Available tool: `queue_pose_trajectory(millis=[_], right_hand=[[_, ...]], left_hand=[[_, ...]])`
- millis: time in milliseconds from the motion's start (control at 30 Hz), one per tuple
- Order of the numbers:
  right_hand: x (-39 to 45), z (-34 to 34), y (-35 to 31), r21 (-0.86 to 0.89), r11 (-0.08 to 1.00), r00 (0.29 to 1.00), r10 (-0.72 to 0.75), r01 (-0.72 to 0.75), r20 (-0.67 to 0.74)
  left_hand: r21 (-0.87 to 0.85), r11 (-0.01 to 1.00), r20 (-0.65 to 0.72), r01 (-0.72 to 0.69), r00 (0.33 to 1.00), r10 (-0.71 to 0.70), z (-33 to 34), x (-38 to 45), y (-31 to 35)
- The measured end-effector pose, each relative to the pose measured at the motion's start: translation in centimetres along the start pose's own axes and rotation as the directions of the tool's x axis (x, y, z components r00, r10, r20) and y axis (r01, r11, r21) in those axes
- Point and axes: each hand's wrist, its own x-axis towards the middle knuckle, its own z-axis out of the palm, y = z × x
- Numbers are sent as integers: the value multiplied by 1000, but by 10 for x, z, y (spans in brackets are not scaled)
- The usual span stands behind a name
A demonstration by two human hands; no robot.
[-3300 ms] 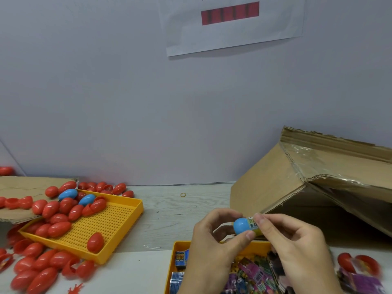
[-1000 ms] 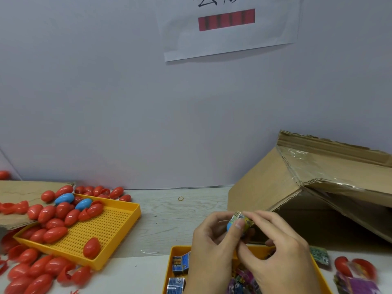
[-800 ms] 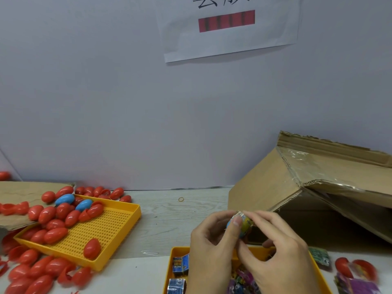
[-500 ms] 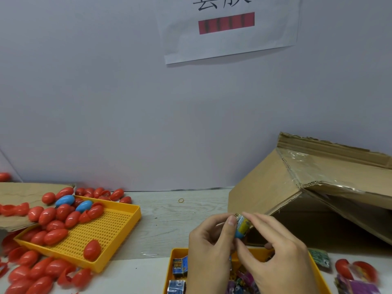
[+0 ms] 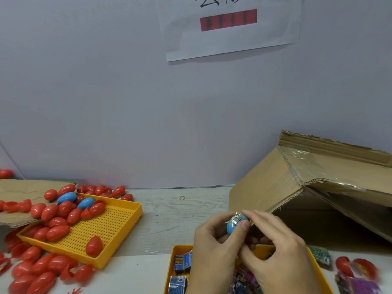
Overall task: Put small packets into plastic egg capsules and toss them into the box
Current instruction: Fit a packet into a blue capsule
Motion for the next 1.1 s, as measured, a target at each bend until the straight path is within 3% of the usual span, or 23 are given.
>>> queue_pose_trajectory(millis=[367, 633, 900, 1100], right_hand=[[0, 0, -3, 55, 998, 1000, 8, -9, 14], [0, -1, 0, -38, 999, 1000, -5, 5, 6], [0, 1, -2, -11, 1000, 1000, -20, 20, 13], [1, -3, -5, 44, 999, 1000, -20, 21, -22]], left_hand=[[4, 998, -1, 62, 998, -62, -3, 0, 3], [-16, 991, 133, 133, 983, -130, -7, 0, 5], [-4, 987, 144, 159, 977, -156, -9, 1, 7], [-134, 959, 185, 250, 957, -224, -3, 0, 8]])
